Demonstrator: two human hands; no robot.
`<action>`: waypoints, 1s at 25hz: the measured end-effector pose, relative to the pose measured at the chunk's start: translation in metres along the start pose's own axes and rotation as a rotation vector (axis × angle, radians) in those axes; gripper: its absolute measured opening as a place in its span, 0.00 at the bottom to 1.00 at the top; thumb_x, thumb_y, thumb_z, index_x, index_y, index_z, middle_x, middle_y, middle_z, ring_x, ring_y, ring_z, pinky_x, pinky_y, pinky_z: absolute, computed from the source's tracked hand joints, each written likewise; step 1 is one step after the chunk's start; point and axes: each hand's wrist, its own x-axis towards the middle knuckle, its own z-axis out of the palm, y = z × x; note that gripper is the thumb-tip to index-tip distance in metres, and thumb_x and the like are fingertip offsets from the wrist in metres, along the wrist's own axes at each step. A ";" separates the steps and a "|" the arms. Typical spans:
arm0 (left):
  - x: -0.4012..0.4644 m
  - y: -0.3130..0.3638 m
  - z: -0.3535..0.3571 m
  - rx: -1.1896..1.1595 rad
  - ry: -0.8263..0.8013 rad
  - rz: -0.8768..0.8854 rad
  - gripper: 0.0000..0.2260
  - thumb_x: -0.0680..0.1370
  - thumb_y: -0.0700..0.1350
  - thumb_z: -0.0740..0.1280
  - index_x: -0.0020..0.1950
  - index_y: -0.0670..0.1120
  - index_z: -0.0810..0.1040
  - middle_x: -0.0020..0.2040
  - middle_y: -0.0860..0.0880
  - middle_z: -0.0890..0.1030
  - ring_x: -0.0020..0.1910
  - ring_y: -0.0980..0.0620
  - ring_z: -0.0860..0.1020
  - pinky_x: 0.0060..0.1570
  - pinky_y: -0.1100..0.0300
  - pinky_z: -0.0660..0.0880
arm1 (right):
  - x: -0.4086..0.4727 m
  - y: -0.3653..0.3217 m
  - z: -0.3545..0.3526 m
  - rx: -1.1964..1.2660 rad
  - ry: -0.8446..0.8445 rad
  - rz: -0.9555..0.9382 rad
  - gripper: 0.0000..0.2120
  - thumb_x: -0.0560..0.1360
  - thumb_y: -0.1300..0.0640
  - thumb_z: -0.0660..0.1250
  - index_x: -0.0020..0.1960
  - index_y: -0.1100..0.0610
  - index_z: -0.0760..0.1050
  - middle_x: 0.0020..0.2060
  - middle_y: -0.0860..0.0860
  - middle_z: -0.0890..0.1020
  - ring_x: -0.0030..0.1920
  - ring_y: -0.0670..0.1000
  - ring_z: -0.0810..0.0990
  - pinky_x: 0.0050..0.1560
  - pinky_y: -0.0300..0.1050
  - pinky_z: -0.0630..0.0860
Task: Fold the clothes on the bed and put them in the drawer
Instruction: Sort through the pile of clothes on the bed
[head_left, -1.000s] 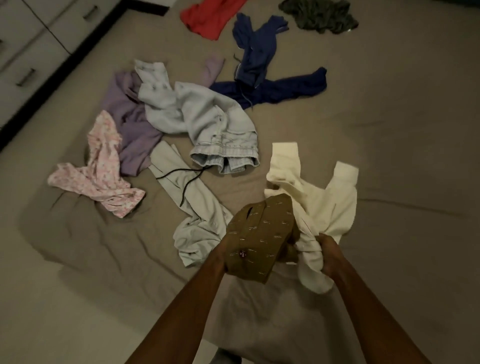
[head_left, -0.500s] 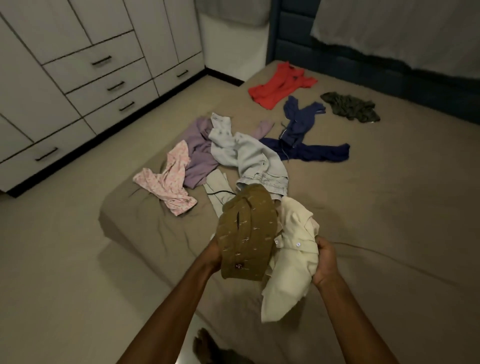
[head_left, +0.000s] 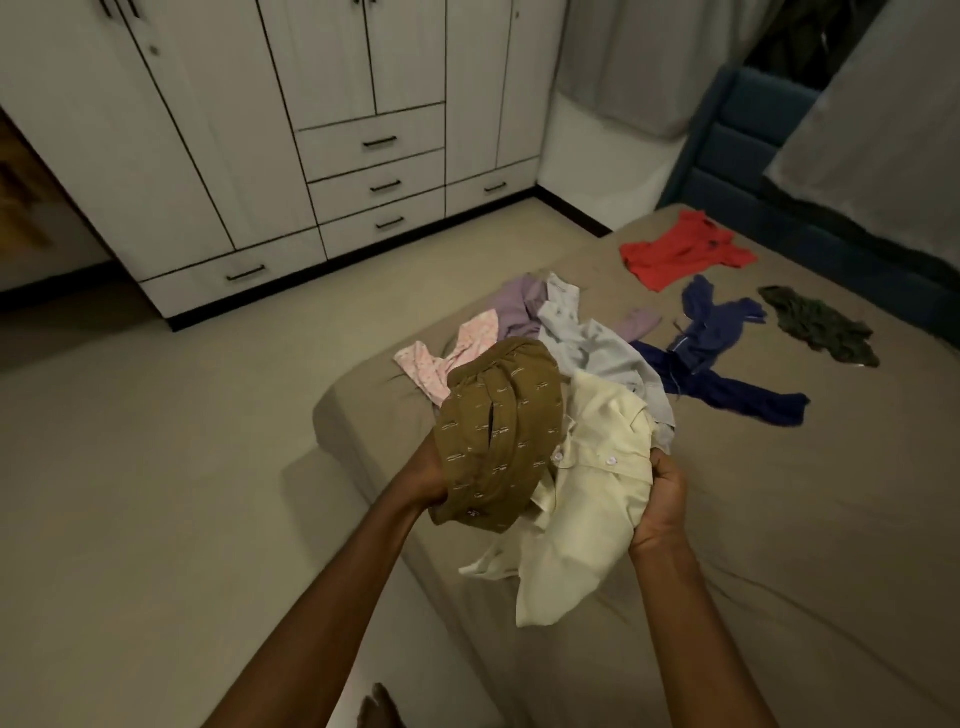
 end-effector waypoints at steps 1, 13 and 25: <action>0.004 -0.005 -0.021 0.049 0.014 0.032 0.20 0.76 0.46 0.72 0.65 0.41 0.75 0.57 0.44 0.82 0.57 0.48 0.81 0.62 0.48 0.79 | -0.003 0.011 0.017 -0.018 0.009 0.012 0.15 0.72 0.56 0.65 0.56 0.58 0.82 0.51 0.57 0.84 0.49 0.57 0.85 0.53 0.54 0.84; 0.035 -0.016 -0.221 0.205 0.142 0.090 0.26 0.72 0.61 0.76 0.62 0.46 0.79 0.56 0.49 0.83 0.57 0.52 0.82 0.63 0.48 0.78 | 0.080 0.146 0.200 -0.005 -0.243 0.018 0.36 0.40 0.54 0.87 0.48 0.58 0.87 0.48 0.57 0.87 0.47 0.57 0.87 0.46 0.51 0.85; 0.206 -0.014 -0.345 0.238 0.089 0.043 0.16 0.69 0.58 0.68 0.54 0.57 0.74 0.47 0.65 0.82 0.52 0.71 0.78 0.60 0.62 0.73 | 0.243 0.228 0.361 0.014 -0.216 0.101 0.14 0.61 0.58 0.66 0.41 0.56 0.88 0.39 0.54 0.85 0.37 0.53 0.85 0.40 0.44 0.84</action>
